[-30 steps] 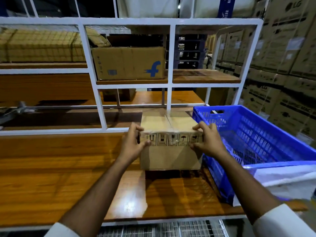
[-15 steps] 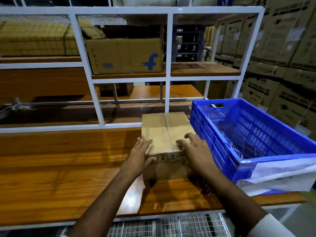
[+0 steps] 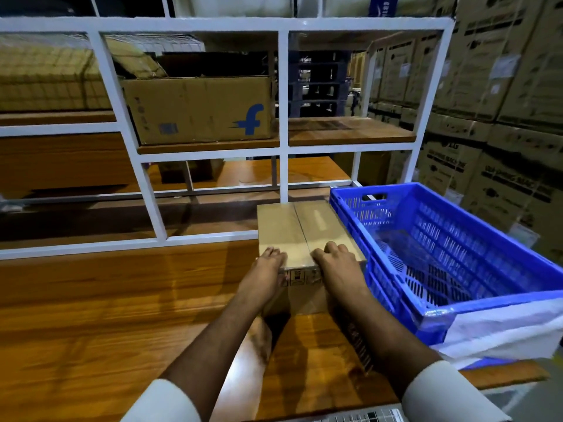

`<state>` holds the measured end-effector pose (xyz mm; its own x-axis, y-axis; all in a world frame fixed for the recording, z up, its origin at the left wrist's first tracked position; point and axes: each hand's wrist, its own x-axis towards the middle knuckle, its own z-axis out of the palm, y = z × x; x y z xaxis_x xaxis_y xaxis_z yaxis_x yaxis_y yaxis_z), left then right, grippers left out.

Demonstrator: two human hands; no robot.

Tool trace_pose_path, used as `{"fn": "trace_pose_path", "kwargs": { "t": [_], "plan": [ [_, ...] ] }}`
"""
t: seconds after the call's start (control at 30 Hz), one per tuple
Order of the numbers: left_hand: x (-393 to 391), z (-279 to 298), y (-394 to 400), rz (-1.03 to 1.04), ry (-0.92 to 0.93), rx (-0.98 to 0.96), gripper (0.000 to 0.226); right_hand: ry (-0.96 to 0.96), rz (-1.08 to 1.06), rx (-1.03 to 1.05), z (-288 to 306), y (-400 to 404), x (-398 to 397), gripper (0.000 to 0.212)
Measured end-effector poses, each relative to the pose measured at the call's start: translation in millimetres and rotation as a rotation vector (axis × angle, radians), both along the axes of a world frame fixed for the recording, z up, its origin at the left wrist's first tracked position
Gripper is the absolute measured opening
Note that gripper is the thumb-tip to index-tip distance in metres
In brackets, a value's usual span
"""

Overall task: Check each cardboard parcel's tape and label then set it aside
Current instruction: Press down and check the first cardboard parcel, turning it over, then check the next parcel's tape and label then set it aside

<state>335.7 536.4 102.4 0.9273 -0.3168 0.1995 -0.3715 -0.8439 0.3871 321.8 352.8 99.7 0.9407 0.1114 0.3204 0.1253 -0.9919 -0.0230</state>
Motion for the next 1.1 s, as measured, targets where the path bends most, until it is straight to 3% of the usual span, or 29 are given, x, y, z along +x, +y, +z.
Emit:
{"fn": "trace_pose_path", "kwargs": {
  "t": [0.33,0.53,0.63,0.83,1.1],
  "plan": [
    [36.0,-2.1,-5.2,-0.007,0.061,0.011,0.057,0.064,-0.012,0.018,-0.4,-7.1,29.5,0.065],
    [23.1,0.0,-4.7,-0.017,0.024,0.042,0.056,0.038,0.008,0.112,2.4,-8.0,15.9,0.048],
    [-0.6,1.5,-2.0,-0.019,-0.026,-0.119,0.051,-0.005,-0.017,0.143,4.6,-5.7,-14.3,0.057],
    [-59.6,1.2,5.7,-0.152,-0.065,-0.424,0.033,-0.168,0.018,0.321,1.4,-1.0,-96.5,0.05],
    [-148.4,-35.0,-66.1,-0.52,0.183,-0.64,0.026,-0.323,-0.284,0.578,-42.2,-37.4,-251.1,0.035]
  ]
}}
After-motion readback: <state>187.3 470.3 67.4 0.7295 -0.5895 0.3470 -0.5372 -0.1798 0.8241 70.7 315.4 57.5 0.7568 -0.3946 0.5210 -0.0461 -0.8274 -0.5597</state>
